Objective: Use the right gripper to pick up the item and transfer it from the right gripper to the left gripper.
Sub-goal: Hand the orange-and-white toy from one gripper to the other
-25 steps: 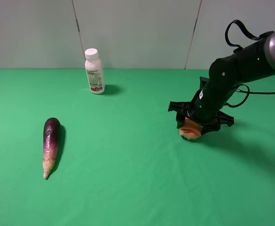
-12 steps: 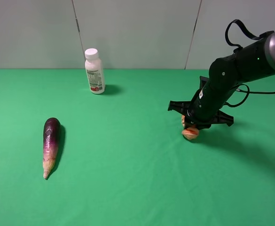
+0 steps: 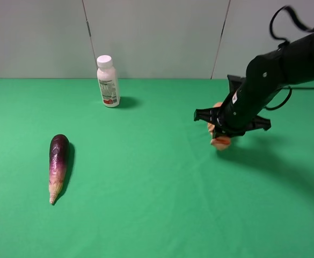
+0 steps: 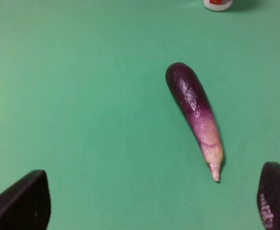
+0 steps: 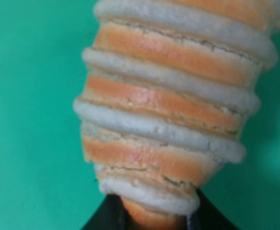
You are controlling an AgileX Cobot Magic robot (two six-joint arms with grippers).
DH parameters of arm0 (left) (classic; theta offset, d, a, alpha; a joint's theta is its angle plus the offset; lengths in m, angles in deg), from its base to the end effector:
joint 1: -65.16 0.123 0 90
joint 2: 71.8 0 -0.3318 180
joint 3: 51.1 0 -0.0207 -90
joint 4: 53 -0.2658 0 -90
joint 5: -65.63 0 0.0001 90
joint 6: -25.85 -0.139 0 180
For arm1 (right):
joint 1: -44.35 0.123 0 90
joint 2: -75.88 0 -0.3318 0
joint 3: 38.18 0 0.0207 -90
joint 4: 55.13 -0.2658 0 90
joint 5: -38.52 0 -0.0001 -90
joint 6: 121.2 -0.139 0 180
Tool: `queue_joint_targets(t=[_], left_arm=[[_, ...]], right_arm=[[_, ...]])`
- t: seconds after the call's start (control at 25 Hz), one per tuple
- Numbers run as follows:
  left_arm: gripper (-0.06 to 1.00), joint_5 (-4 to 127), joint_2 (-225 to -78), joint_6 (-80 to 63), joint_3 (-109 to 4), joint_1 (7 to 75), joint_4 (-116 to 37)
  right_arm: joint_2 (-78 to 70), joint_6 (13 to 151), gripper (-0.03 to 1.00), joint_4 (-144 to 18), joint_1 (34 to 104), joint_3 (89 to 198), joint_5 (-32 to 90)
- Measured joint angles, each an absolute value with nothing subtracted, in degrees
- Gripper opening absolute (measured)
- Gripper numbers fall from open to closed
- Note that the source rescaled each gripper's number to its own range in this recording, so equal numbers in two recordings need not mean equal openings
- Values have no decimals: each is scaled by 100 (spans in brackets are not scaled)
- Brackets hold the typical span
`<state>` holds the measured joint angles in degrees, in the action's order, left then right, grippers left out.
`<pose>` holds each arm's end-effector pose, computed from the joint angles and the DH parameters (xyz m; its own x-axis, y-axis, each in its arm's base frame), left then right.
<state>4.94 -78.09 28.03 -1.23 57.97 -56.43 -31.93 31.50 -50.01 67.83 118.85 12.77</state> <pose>0.0042 0.0068 0.2619 -0.4481 0.0478 -0.8927 0.0749 0.9971 0.0157 0.3431 0.1431 0.1536 -0.9238 0.0189 -0.3825 -0.0300 0.9922 0.1214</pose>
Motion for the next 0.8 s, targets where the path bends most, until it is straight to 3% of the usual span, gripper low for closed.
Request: queue_joint_targets(t=[0.48,0.8], left_arm=[[80,494,-7809,2803,-123,5797,-5643],[80,494,-7809,2803,-123,5797,-5643]], right_arm=[[-879,7710,3,-5188,6924,11067,580],[-426,9781,3,-6049,8140,10968,396]])
